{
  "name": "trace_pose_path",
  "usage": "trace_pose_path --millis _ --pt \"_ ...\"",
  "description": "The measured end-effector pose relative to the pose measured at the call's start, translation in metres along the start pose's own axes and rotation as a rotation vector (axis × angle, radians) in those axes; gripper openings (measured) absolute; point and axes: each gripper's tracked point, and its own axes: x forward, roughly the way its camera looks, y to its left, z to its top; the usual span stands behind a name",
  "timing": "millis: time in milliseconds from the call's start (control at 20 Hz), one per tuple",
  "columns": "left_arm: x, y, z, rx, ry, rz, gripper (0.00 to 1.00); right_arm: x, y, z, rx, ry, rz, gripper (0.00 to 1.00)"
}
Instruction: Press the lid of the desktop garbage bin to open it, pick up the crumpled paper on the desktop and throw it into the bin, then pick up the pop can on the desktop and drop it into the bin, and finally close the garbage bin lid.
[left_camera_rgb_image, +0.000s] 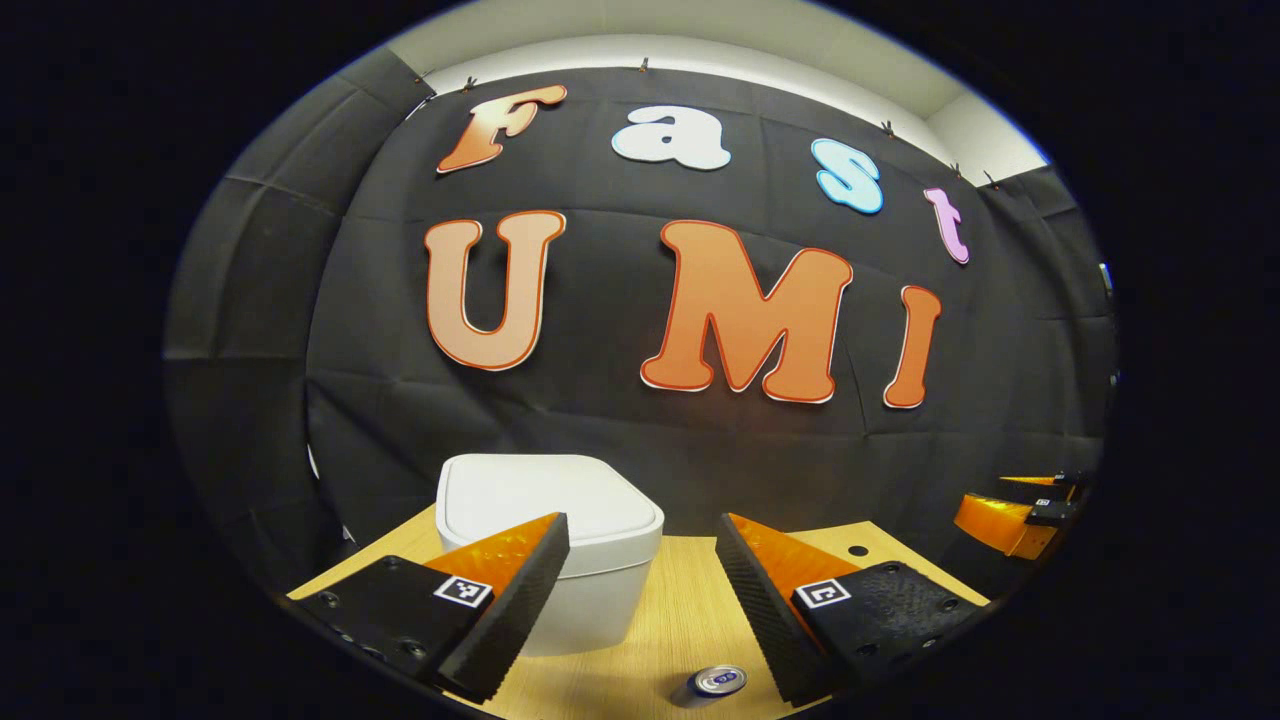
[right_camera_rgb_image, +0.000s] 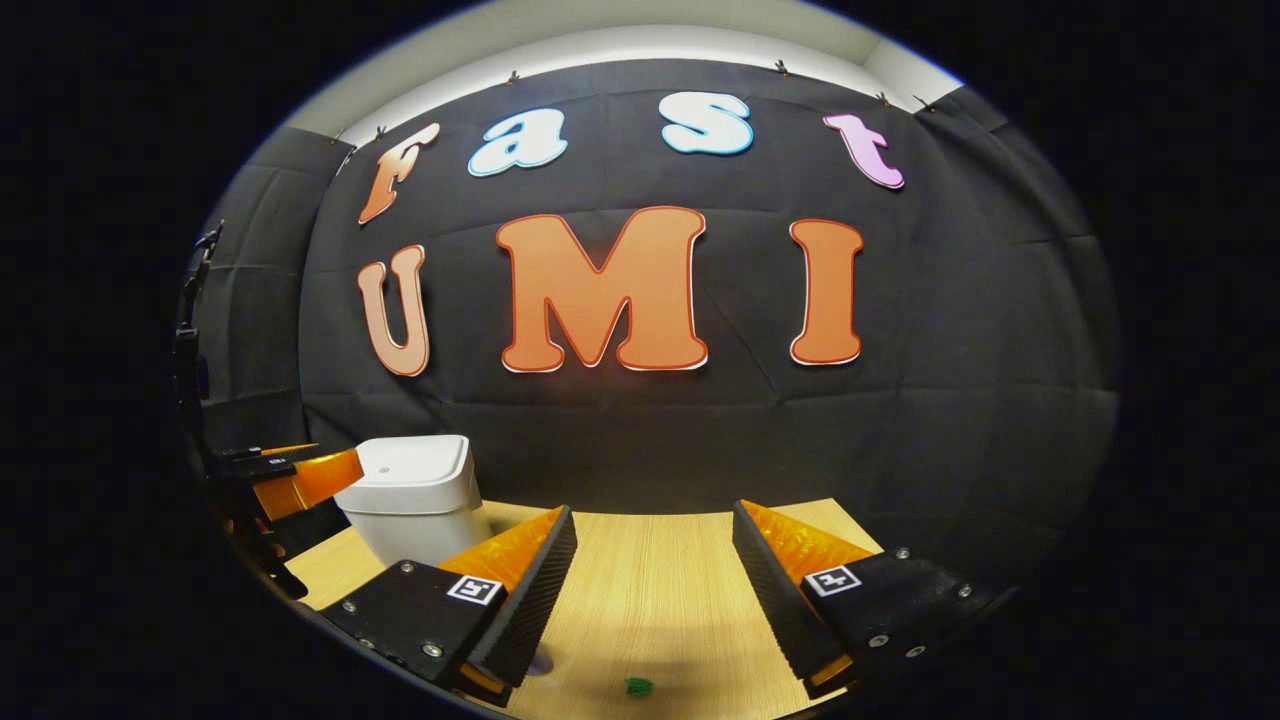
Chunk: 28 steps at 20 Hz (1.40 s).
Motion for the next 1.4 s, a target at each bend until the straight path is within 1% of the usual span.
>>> trace_pose_path --millis 200,350,600,700,750,800,850,900,950,1000,1050,1100,1150,1200,1350,1400 --pt "-0.002 0.001 0.002 0.015 -0.002 0.007 0.94 -0.001 0.000 -0.001 -0.003 0.005 0.004 0.94" --pt "-0.003 0.007 0.002 0.015 -0.004 0.029 0.94 -0.003 0.002 0.000 -0.008 0.002 0.008 0.94" --pt "-0.002 0.008 0.002 0.017 0.001 0.030 0.94 -0.003 0.001 -0.001 -0.013 0.011 0.008 0.94" --pt "-0.002 0.008 0.001 0.026 0.007 0.031 0.84 -0.004 0.000 -0.002 -0.014 0.012 0.006 0.94" --pt "-0.002 0.007 0.001 0.030 0.009 0.027 0.74 -0.003 -0.001 -0.003 -0.014 0.013 0.003 0.94" --pt "0.000 0.004 0.001 0.026 0.009 0.007 0.67 -0.002 -0.003 -0.003 -0.013 0.015 0.000 0.94" --pt "0.000 0.000 0.000 0.017 0.012 -0.010 0.55 -0.002 -0.003 -0.003 -0.009 0.018 -0.001 0.94" --pt "0.000 0.000 0.000 0.007 0.017 -0.015 0.49 -0.001 -0.002 -0.003 -0.005 0.020 0.000 0.94" --pt "0.001 0.001 -0.003 0.004 0.024 -0.016 0.37 -0.001 -0.003 -0.003 -0.004 0.019 -0.001 0.94" --pt "0.002 0.002 -0.004 0.006 0.036 -0.019 0.33 -0.001 -0.004 -0.003 -0.006 0.020 -0.002 0.94" --pt "0.002 0.002 -0.006 0.008 0.048 -0.019 0.23 -0.001 -0.005 -0.004 -0.007 0.021 -0.002 0.94" --pt "0.005 0.004 -0.005 0.004 0.055 -0.015 0.19 0.001 -0.004 -0.005 -0.011 0.025 -0.004 0.94" --pt "0.006 0.006 -0.006 0.006 0.066 -0.016 0.03 0.001 -0.006 -0.007 -0.014 0.032 -0.008 0.94" --pt "0.005 0.006 -0.007 0.009 0.077 -0.018 0.00 0.001 -0.006 -0.007 -0.014 0.034 -0.007 0.94" --pt "0.012 0.011 -0.002 0.015 0.109 -0.041 0.00 0.002 -0.006 -0.008 -0.009 0.042 -0.005 0.94" --pt "0.014 0.016 0.002 0.014 0.116 -0.036 0.00 0.003 -0.007 -0.008 -0.008 0.048 -0.006 0.94"
